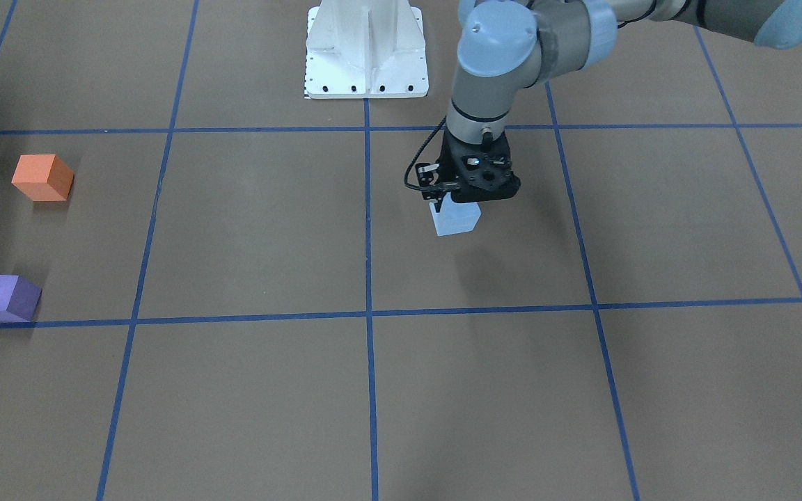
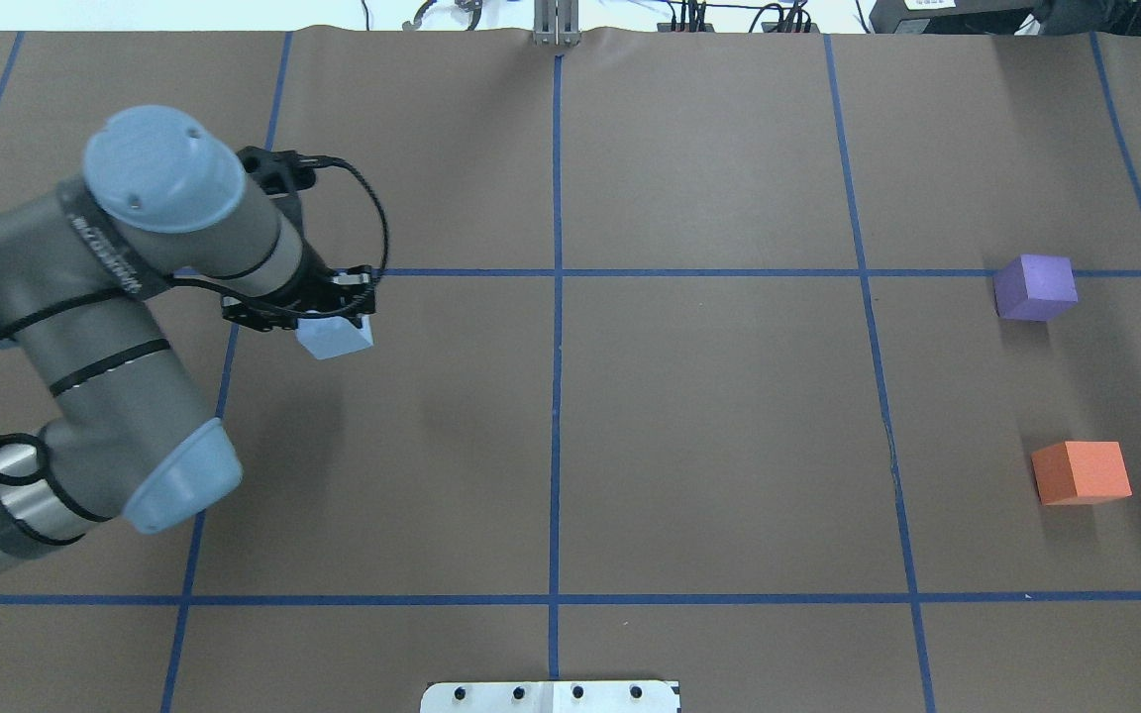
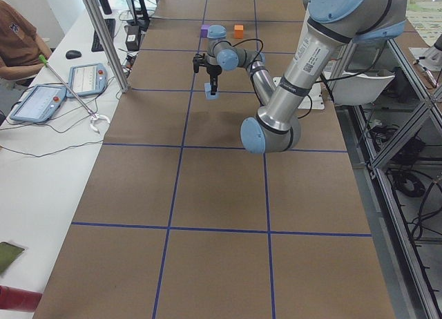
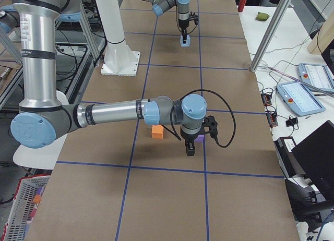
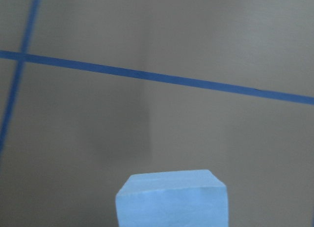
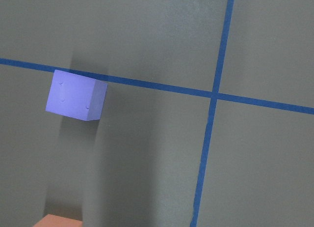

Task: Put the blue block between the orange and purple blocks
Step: 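Lift the light blue cube and carry it toward the table's center with the left gripper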

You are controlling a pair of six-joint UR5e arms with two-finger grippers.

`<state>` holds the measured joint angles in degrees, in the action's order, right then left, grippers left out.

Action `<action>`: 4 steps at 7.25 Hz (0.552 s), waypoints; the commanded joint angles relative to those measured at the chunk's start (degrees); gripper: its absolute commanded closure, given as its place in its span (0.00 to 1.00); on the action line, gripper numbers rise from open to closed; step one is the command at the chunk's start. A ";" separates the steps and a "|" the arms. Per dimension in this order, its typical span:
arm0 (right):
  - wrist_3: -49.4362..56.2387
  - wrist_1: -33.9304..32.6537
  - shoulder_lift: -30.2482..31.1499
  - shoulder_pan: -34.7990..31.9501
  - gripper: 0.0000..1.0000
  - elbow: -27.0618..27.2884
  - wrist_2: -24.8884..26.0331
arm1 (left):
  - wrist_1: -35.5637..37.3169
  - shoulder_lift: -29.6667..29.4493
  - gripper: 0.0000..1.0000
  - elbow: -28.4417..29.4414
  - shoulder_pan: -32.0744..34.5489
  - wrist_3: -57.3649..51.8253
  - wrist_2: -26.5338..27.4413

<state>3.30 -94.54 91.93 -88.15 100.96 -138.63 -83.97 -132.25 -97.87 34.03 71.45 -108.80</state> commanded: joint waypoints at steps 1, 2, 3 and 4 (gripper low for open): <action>-2.32 -0.12 -1.04 -0.09 0.01 1.86 -0.67 | -0.23 -10.98 1.00 12.13 -2.82 0.00 0.87; -3.64 -3.34 -3.49 -1.22 0.01 4.57 -0.85 | -0.49 -12.41 1.00 14.09 -4.31 0.00 2.69; -3.82 -13.11 -8.04 -1.49 0.01 8.34 -0.68 | -3.19 -12.42 1.00 16.20 -5.19 -0.08 4.37; -3.82 -22.78 -13.30 -1.67 0.01 11.95 -0.59 | -4.78 -12.42 1.00 18.48 -5.29 -0.35 4.38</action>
<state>-0.22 -105.91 84.69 -89.45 108.33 -139.30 -86.53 -144.23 -82.45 29.38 71.34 -105.26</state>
